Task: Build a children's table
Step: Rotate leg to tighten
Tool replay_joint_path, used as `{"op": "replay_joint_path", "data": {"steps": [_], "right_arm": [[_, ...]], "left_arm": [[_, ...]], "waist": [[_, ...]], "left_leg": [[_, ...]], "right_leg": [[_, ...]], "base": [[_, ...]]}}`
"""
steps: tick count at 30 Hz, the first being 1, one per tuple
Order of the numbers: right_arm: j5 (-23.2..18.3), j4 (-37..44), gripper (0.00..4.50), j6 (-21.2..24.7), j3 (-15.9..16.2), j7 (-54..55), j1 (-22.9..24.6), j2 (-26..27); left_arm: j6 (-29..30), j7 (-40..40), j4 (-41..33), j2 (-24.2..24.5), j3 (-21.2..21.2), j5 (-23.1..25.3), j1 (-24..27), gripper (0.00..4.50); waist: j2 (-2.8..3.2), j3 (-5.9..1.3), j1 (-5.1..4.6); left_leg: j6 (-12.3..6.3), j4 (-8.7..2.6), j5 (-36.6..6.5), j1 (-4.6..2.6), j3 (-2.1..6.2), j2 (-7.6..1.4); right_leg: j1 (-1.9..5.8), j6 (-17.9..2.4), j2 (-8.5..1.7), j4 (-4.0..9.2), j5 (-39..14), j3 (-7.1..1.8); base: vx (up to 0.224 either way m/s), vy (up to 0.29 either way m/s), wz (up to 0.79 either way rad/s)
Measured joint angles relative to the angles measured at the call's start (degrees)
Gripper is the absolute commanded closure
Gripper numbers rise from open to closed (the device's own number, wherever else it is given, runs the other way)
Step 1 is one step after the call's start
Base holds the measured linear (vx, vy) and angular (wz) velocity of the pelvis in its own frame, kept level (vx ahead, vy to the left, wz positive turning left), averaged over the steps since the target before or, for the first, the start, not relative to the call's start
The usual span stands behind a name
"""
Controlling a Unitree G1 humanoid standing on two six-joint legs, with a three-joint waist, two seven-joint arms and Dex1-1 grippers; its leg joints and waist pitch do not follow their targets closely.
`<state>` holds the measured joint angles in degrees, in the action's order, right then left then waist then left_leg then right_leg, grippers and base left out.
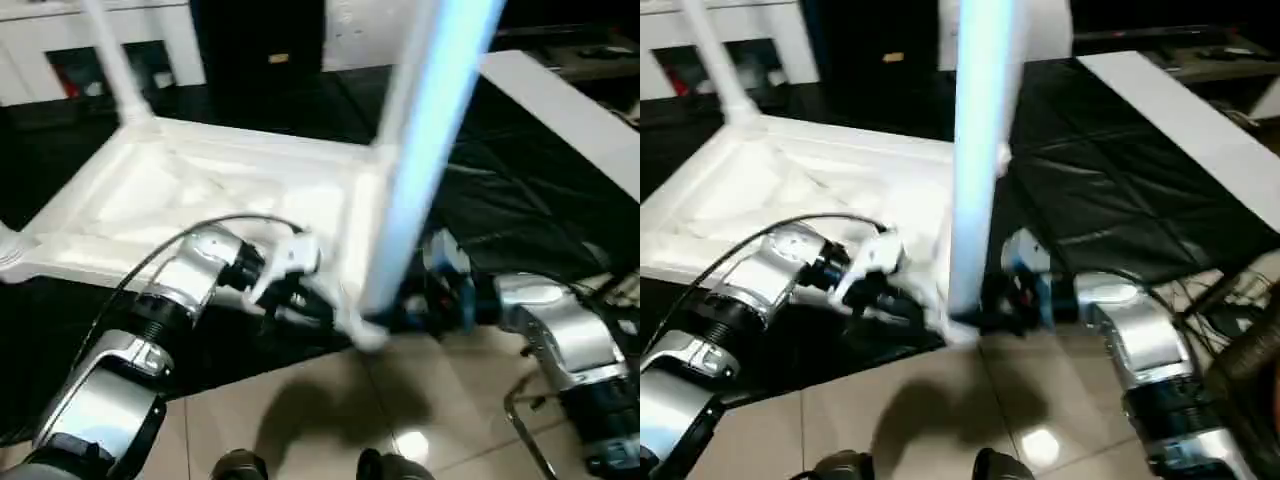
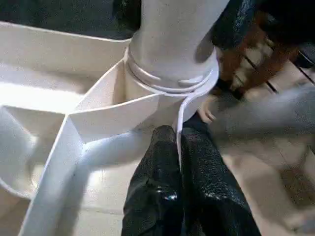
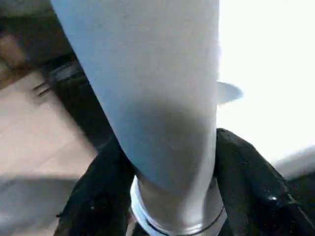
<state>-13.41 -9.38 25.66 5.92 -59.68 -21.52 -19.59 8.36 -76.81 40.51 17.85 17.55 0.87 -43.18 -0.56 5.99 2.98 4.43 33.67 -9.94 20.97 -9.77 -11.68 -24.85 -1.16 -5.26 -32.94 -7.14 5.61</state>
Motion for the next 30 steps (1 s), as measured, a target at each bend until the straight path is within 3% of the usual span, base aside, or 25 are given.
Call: {"op": "replay_joint_path", "data": {"steps": [3, 6, 10, 13, 16, 23, 30], "right_arm": [[1.5, -1.0, 2.44, 2.3, -3.5, 10.8, -0.9, 5.6], [4.0, -3.1, 2.44, 4.4, -5.6, 22.2, -4.2, 10.4], [7.4, -7.1, 2.44, 5.1, -6.8, 33.8, -8.7, 14.8], [9.0, -8.4, 2.44, 3.5, -6.9, 37.1, -9.6, 16.0], [9.4, -8.8, 1.81, 1.9, -6.9, 38.1, -9.6, 16.7], [9.4, -6.3, 1.27, -0.9, -5.9, 35.6, -6.8, 16.5], [6.5, -0.5, 0.74, -5.8, -3.1, 21.4, -0.5, 7.1]], "left_arm": [[5.0, 7.8, -0.3, -2.5, -2.6, 0.2, 0.0, 4.5], [9.4, 16.8, -0.7, -6.0, -5.2, 0.5, -0.3, 4.5], [11.6, 27.0, 0.7, -10.1, -7.4, 0.6, -1.4, 4.5], [12.3, 30.3, 0.9, -11.4, -7.8, 0.6, -1.7, 4.5], [12.8, 30.6, 0.5, -11.5, -8.2, 0.6, -1.8, 4.5], [11.7, 28.2, -2.0, -10.1, -7.2, 1.1, -0.6, 4.5], [5.4, 19.1, -3.3, -5.9, -4.1, 0.7, 0.7, 4.5]], "waist": [[-0.01, 0.01, -1.92], [0.03, 0.01, -3.96], [0.07, 0.03, -5.21], [0.06, 0.03, -5.16], [0.06, 0.03, -4.71], [0.05, 0.02, -3.6], [0.07, 0.02, -1.84]], "left_leg": [[0.01, 0.05, 0.0, 0.14, 0.15, -0.02], [0.01, 0.01, 0.0, 0.23, 0.42, -0.21], [-0.01, 0.0, 0.0, 0.39, 0.69, -0.16], [-0.03, -0.07, 0.0, 0.39, 0.64, -0.09], [-0.08, -0.18, -0.1, 0.36, 0.4, -0.08], [0.03, -0.77, -0.1, 0.11, 0.06, -0.14], [-0.15, -1.49, 0.0, 0.04, 0.15, -0.27]], "right_leg": [[0.03, 0.0, 0.0, 0.62, 0.0, 0.22], [0.17, 0.0, -0.11, 2.01, 0.0, 1.26], [0.21, 0.0, -0.11, 2.91, 0.0, 1.53], [0.21, 0.0, -0.12, 2.89, 0.0, 1.39], [0.07, -0.6, -0.13, 2.77, 0.6, 1.24], [-0.15, -0.9, -0.09, 1.95, 1.4, 1.28], [-0.33, -0.9, 0.19, 1.75, 1.3, 1.47]], "base": [[0.0, 0.0, 0.0], [-0.027, 0.041, -0.18], [0.0, 0.0, 0.0], [0.0, 0.0, 0.0], [0.0, 0.0, 0.0], [0.0, 0.0, 0.0], [0.0, 0.0, 0.0]]}}
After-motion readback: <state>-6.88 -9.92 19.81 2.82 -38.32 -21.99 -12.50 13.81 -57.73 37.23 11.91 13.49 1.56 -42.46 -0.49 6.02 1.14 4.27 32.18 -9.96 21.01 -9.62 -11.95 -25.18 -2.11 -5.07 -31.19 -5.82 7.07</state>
